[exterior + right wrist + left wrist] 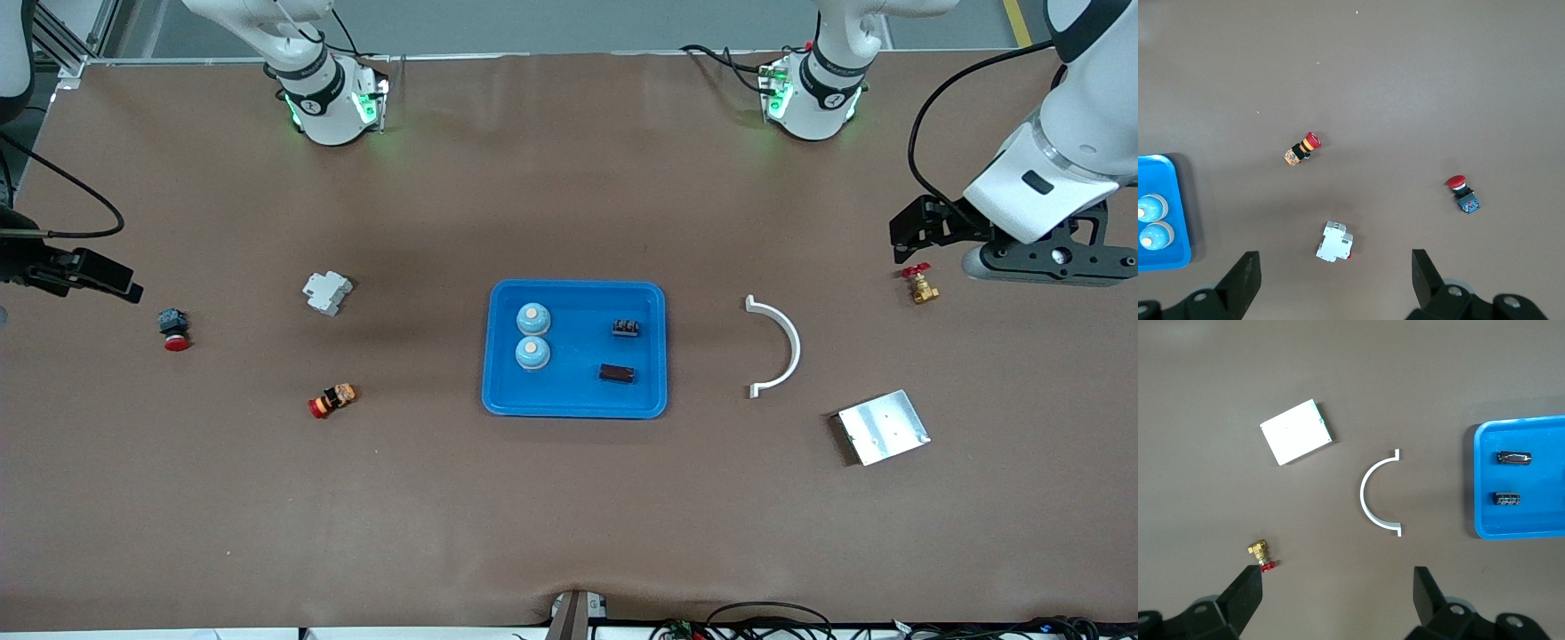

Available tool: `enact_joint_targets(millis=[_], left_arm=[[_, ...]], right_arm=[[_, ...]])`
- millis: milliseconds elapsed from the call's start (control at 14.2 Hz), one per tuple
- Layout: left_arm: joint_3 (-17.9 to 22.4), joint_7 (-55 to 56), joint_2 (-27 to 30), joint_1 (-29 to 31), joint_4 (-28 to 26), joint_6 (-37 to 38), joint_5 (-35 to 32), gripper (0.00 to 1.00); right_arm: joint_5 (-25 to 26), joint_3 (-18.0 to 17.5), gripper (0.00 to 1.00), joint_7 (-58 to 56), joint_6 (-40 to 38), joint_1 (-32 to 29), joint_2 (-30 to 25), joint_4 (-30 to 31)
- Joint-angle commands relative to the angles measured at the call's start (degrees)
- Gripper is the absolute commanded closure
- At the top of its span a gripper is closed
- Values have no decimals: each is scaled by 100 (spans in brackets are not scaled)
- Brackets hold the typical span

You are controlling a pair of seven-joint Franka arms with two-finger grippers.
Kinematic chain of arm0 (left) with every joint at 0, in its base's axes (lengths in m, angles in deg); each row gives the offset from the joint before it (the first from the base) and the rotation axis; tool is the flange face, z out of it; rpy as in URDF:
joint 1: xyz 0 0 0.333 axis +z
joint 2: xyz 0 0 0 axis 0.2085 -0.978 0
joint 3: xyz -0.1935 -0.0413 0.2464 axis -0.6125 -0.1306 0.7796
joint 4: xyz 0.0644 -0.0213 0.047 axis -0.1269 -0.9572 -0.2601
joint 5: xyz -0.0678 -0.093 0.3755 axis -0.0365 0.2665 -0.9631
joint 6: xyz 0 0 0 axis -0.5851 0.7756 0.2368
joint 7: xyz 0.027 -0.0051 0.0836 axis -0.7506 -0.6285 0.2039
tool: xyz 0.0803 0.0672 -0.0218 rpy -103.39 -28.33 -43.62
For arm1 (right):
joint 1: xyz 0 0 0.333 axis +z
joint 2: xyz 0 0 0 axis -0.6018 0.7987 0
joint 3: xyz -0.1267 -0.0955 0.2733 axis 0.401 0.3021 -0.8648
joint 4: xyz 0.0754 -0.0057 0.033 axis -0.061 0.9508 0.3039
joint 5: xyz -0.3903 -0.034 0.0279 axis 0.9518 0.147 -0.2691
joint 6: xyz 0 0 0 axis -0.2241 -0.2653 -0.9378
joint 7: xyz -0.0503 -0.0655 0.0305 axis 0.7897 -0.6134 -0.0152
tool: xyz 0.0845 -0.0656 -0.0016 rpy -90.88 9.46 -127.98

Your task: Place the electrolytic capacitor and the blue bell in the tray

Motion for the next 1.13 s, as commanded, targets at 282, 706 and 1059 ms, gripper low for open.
enact_joint_targets(millis=[282,706,1059], left_arm=[[-25,211,73,22,-62,-37,-34,0],[-25,476,73,22,-62,-81,1,0],[-34,485,65,22,-62,-107,19,0]], right_arm=[[-22,32,0,-30,-54,9,-116,56],[-22,23,0,-30,-54,9,-116,65],[-22,23,0,-30,-54,9,-116,65]])
